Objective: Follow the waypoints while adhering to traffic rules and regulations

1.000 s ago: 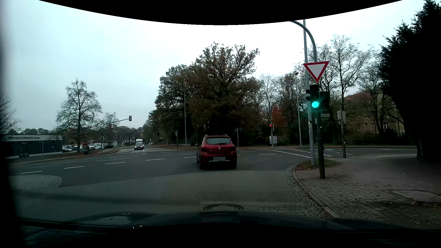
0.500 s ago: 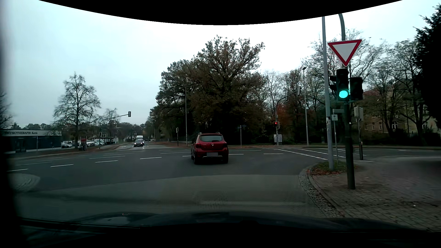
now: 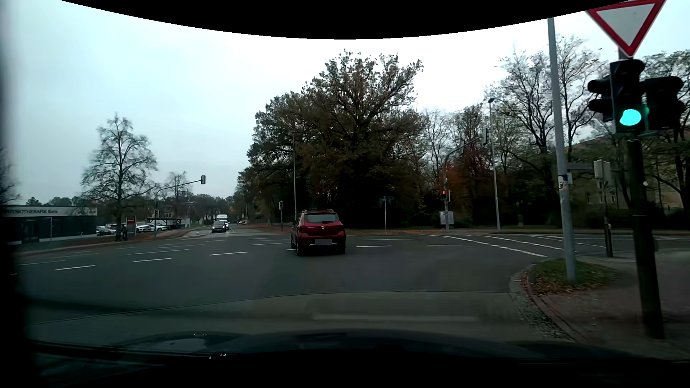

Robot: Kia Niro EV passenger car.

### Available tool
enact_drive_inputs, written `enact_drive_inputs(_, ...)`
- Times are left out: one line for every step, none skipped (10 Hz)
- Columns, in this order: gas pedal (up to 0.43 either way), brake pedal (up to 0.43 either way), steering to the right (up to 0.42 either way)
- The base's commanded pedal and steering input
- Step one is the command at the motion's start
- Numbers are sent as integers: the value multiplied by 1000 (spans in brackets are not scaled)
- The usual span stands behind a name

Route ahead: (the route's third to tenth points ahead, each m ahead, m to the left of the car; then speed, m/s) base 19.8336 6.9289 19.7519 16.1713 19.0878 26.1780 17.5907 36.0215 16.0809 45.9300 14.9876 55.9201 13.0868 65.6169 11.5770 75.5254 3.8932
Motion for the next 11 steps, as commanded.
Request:
enact_drive_inputs(220, 0, -72)
enact_drive_inputs(209, 0, -80)
enact_drive_inputs(209, 0, -93)
enact_drive_inputs(209, 0, -106)
enact_drive_inputs(197, 0, -114)
enact_drive_inputs(197, 0, -118)
enact_drive_inputs(197, 0, -122)
enact_drive_inputs(189, 0, -127)
enact_drive_inputs(177, 0, -133)
enact_drive_inputs(177, 0, -141)
enact_drive_inputs(177, 0, -149)
